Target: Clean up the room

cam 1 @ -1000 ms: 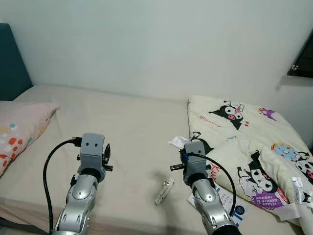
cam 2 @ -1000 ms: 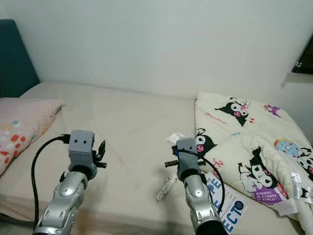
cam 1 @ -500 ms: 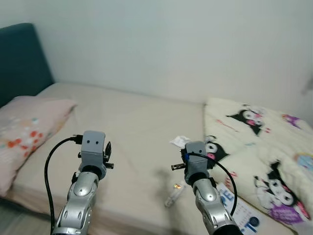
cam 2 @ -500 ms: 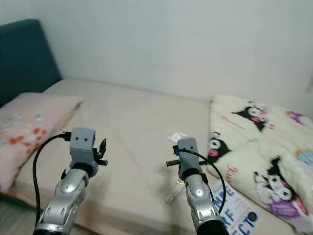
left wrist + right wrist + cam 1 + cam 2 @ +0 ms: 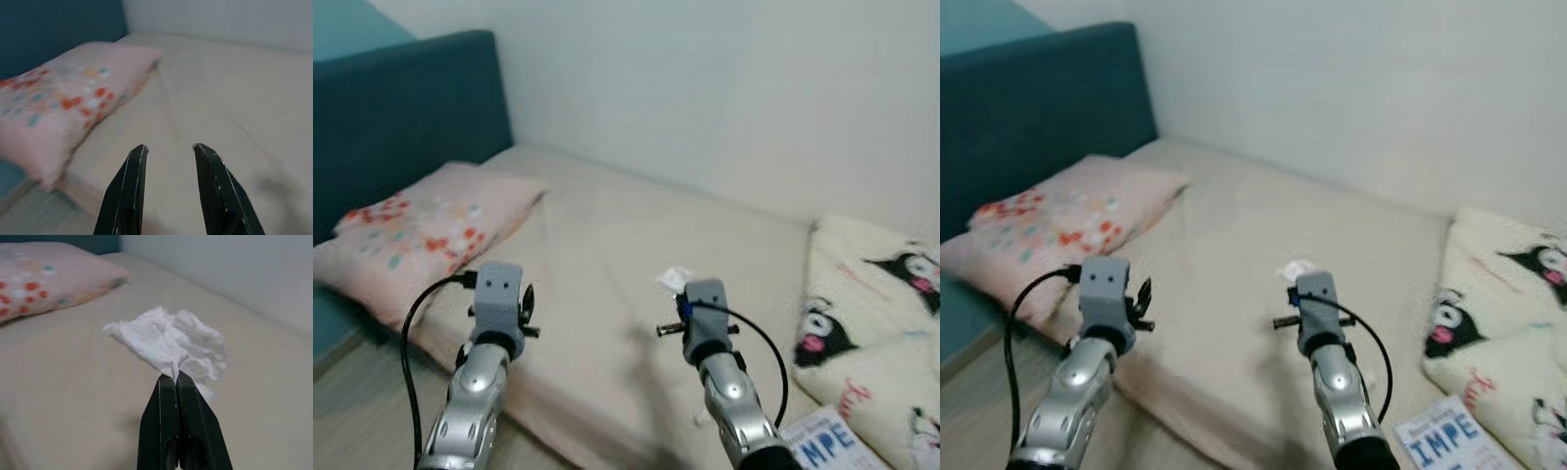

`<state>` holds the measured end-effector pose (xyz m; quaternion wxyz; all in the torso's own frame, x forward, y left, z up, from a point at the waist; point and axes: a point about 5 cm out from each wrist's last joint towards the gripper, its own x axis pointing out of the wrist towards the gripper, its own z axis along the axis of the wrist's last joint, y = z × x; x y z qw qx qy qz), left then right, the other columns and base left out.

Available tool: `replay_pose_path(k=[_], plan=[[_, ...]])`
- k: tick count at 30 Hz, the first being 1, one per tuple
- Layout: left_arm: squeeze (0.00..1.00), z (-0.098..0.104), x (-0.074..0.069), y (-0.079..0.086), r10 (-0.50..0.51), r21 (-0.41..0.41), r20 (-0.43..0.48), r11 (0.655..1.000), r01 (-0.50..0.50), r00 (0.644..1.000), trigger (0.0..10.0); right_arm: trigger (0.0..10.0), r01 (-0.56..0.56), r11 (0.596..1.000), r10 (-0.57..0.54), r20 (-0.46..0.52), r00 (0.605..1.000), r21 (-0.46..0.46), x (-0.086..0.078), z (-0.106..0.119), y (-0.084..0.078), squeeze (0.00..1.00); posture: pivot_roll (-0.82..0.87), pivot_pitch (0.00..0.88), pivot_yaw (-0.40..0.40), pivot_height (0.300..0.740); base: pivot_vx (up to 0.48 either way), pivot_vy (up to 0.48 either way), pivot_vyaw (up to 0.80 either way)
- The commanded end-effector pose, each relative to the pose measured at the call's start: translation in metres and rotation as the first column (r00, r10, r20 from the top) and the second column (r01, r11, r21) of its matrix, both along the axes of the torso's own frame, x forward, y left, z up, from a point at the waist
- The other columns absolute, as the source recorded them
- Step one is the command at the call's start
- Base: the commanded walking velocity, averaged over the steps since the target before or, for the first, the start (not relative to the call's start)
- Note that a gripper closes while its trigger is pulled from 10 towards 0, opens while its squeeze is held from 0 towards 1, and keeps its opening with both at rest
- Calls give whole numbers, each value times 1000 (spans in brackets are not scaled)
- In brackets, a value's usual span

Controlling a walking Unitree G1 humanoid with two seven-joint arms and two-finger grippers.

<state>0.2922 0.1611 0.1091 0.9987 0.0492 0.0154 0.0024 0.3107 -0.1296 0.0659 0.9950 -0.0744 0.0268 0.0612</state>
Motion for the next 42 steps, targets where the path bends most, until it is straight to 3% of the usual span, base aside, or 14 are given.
replay_pose_path(k=[1,18,42], plan=[[0,-4,-1,0,3,4,-19,1000,-3,1000,10000,10000,-5,1000,5,-11,1000,-5,-1,-2,1,0,69,0,-103,740,0,0,800],[0,-3,-1,0,-1,9,-23,1000,2,1000,10000,10000,-14,1000,14,-15,1000,-4,2,-1,2,0,71,0,-106,740,0,0,800],[0,-13,-5,2,17,23,-122,1000,-14,992,10000,10000,-27,1000,27,-37,999,11,0,-7,4,0,83,2,-105,740,0,0,800]])
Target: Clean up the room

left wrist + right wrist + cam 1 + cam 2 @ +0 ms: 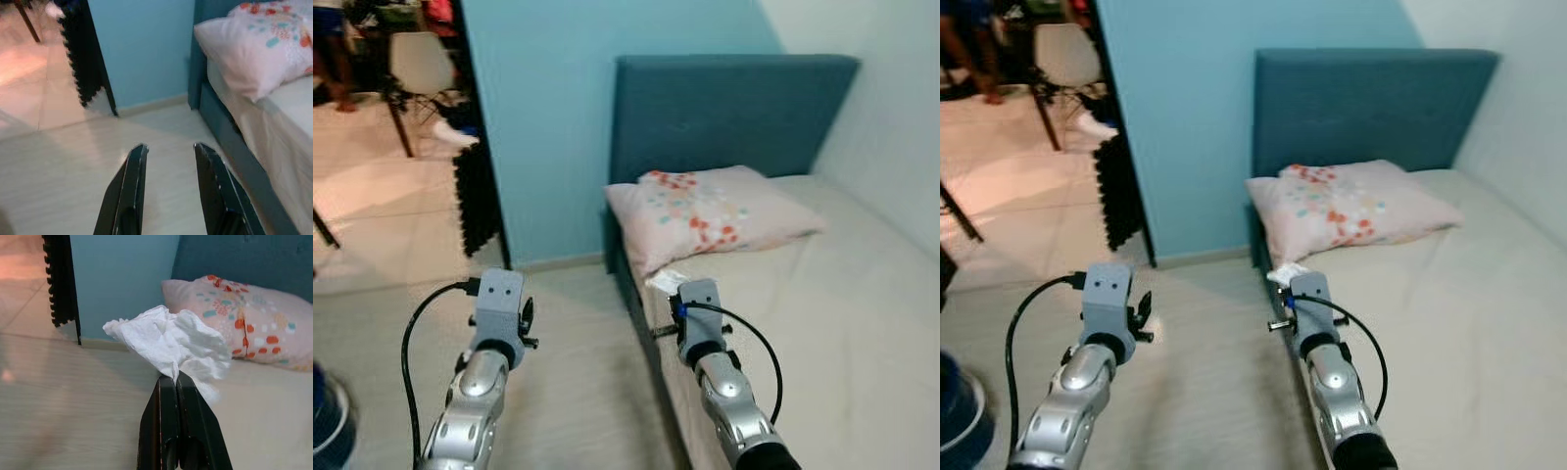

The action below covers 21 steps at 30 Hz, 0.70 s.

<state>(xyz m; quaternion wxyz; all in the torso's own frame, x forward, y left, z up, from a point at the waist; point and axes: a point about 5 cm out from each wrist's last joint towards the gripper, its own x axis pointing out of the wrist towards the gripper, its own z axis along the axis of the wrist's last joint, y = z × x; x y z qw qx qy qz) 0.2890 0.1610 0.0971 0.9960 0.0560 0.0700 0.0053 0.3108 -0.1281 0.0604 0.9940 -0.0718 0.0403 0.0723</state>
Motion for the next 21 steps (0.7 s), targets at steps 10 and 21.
replay_pose_path(k=[10,21], plan=[[0,-6,-5,11,57,4,-32,998,-57,998,10000,10000,-16,1000,16,-10,1000,7,1,-2,4,0,89,2,-101,740,0,0,800],[0,-3,-2,6,42,-15,-27,999,-42,999,10000,10000,-23,1000,23,-11,1000,4,-2,-4,1,0,84,0,-97,740,0,0,800]])
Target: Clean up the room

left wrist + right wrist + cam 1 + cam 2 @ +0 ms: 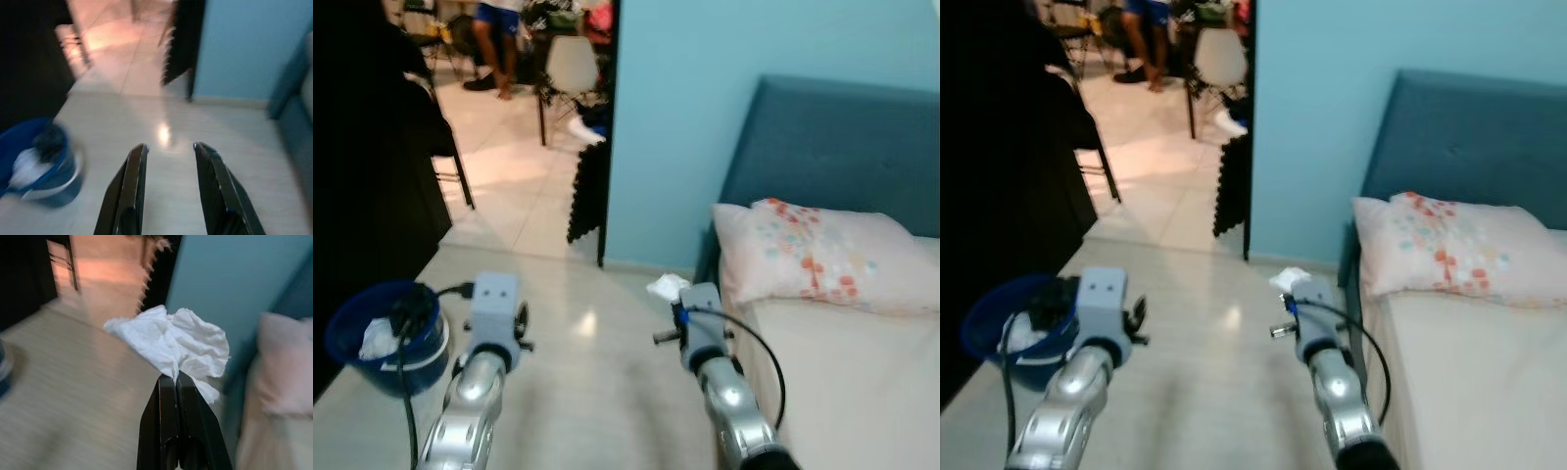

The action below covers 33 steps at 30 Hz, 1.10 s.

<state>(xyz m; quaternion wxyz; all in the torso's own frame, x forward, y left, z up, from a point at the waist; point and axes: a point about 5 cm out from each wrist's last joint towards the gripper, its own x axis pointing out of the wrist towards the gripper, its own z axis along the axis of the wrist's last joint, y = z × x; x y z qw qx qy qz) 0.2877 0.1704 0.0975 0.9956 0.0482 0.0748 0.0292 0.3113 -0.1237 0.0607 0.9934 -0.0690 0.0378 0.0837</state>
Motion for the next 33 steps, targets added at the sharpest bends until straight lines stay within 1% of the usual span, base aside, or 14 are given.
replay_pose_path(k=[1,4,8,10,13,22,28,33], plan=[[0,-2,-1,-4,-10,-5,-18,1000,10,1000,10000,10000,-2,1000,2,-16,1000,-5,-3,-4,-4,0,84,0,-97,740,0,0,800],[0,-3,-2,-4,-10,-7,-23,1000,10,1000,10000,10000,-5,1000,5,-16,1000,-8,-2,-4,-3,0,85,0,-99,740,0,0,800],[0,-6,-5,0,-8,13,-29,1000,8,1000,10000,10000,-12,1000,12,-10,1000,-4,-1,-3,-1,0,85,0,-99,740,0,0,800],[0,-5,-4,2,2,0,-28,1000,-2,1000,10000,10000,-17,1000,17,-9,1000,-3,-1,-2,1,0,91,0,-103,740,0,0,800],[0,-3,-2,3,10,4,-24,1000,-9,1000,10000,10000,-26,1000,26,-10,1000,-2,-1,-2,3,0,92,0,-105,740,0,0,800],[0,-1,0,2,9,8,-13,1000,-8,1000,10000,10000,-30,1000,30,-12,999,3,0,-2,3,0,96,0,-107,740,0,0,800],[0,1,0,2,2,27,-4,1000,-2,1000,10000,10000,-41,999,42,-17,999,9,0,-3,4,0,101,0,-116,740,0,0,800],[0,4,-1,-1,-28,39,8,999,28,1000,10000,10000,-50,999,51,-22,998,13,0,-4,6,0,111,0,-122,740,0,0,800]])
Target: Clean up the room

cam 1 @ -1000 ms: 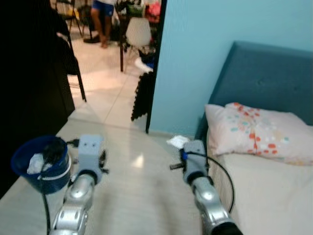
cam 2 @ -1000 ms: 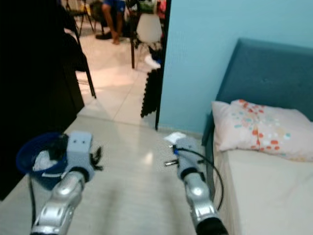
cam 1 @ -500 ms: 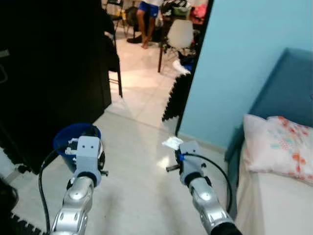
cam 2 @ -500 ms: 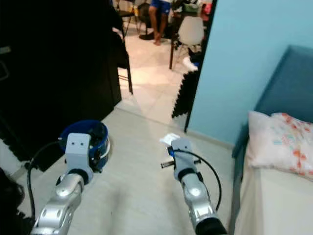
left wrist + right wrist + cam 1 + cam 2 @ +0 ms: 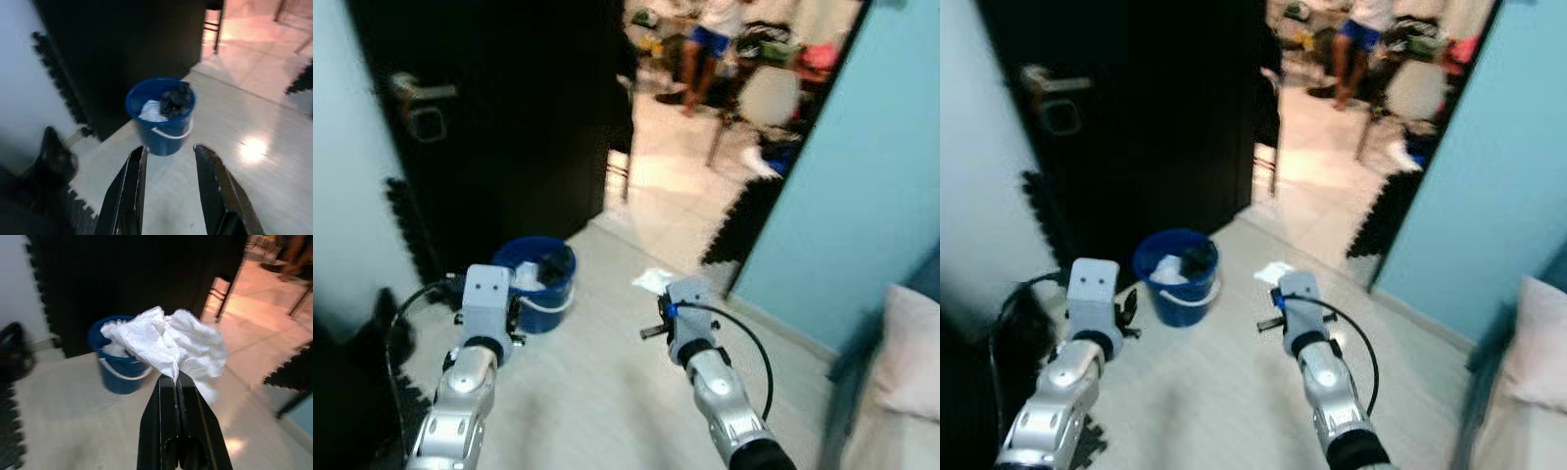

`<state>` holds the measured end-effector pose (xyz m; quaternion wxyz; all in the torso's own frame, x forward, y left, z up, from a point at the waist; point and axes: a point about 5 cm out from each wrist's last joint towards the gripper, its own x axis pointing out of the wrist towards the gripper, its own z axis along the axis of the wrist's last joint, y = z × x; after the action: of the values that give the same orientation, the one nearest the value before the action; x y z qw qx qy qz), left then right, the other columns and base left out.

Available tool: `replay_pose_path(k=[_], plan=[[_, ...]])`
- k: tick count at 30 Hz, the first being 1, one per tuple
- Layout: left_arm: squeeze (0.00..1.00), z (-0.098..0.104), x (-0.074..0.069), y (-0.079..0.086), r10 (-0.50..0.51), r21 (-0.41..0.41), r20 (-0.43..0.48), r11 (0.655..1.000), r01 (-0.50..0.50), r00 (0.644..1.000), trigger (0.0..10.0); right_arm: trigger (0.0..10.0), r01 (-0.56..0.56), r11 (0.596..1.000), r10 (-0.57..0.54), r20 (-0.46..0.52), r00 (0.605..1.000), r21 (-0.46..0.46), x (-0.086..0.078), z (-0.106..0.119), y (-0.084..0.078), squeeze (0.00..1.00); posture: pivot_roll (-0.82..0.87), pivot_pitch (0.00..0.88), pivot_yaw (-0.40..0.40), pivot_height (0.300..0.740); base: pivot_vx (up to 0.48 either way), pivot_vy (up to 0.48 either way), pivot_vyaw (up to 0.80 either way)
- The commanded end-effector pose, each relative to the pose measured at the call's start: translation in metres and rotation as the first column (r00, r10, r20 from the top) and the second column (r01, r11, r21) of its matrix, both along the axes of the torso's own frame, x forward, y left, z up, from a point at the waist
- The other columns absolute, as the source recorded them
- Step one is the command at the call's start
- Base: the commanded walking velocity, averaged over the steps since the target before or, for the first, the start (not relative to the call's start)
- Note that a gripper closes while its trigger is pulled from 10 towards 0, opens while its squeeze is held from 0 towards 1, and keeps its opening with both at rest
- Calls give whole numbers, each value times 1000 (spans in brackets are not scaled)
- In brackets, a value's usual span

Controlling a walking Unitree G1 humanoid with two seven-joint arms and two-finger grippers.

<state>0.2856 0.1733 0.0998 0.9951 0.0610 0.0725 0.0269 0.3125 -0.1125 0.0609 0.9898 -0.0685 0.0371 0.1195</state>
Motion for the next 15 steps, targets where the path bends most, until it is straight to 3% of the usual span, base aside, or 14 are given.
replay_pose_path(k=[1,10,15], plan=[[0,2,0,-4,-25,19,6,1000,25,1000,10000,10000,20,1000,-20,-20,1000,9,-1,-4,-5,0,114,0,-123,740,0,0,800],[0,8,5,-4,-19,32,37,999,18,999,10000,10000,42,998,-41,-36,999,40,0,-6,-5,0,121,0,-117,740,0,0,800],[0,9,9,-3,-12,23,38,1000,11,999,10000,10000,81,992,-76,-51,996,93,1,-6,-7,0,119,0,-111,740,0,0,238]])
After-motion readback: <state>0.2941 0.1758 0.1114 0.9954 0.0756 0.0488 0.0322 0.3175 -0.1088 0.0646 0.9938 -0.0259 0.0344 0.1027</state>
